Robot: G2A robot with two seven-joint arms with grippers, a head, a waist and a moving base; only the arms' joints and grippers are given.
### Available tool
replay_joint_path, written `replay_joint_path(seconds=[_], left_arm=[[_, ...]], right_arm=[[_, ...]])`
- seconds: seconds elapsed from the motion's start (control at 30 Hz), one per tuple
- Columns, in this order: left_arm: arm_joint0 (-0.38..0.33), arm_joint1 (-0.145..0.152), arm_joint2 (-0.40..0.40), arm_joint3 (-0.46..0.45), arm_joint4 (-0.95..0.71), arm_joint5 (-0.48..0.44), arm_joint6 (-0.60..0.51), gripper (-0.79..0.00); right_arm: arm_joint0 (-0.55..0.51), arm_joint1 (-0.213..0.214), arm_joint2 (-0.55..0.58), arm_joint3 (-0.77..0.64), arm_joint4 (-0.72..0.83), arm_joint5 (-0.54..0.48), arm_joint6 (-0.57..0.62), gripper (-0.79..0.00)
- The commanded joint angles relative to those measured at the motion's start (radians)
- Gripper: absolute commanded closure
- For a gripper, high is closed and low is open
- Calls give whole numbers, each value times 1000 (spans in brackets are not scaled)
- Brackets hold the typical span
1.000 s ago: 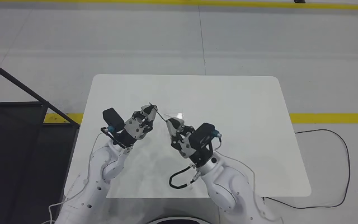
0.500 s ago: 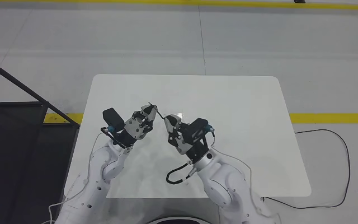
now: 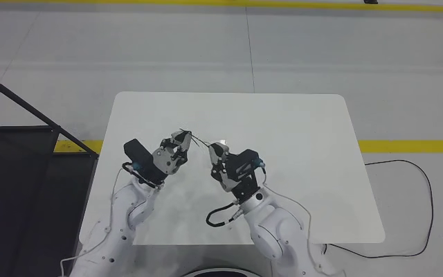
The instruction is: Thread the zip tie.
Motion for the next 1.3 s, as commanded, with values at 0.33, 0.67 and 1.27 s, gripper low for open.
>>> replay_joint_path(seconds=[0.33, 0.67, 1.27], left_arm=[[12, -2, 17, 7, 86, 50, 66, 0], [21, -3, 16, 2, 79, 60, 75, 0], [56, -7, 25, -27, -67, -43, 53, 0]], right_arm=[[-3, -5, -7, -10, -36, 7, 24, 0], [-9, -9, -5, -16, -30, 1, 22, -172], [-224, 38, 174, -91, 176, -302, -71, -785]])
